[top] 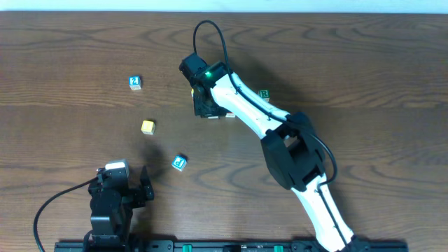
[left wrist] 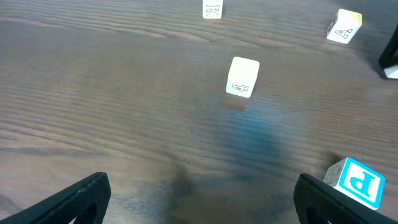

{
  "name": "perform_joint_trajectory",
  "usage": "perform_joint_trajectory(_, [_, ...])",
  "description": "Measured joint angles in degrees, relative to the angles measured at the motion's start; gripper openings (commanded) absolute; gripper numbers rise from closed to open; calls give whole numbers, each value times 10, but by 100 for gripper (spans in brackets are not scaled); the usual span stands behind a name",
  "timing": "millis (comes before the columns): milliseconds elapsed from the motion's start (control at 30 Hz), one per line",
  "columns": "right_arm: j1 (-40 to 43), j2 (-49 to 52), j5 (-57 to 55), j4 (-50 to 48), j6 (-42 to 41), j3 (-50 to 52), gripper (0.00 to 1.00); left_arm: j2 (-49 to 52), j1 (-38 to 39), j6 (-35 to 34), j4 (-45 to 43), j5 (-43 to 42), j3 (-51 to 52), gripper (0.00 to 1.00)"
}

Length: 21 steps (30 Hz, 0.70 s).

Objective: Spell out Ai2
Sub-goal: 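Lower the red A block left of the I block and release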

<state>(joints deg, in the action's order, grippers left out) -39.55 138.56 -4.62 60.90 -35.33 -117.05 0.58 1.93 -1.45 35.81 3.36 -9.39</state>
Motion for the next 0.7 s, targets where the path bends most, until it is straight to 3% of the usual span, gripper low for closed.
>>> perform_joint_trajectory(567, [1,2,-16,-5,-22,0,2,0,0,0,0,0,0,95])
perform_joint_trajectory(700, [1,2,-16,-5,-26,0,10,0,0,0,0,0,0,95])
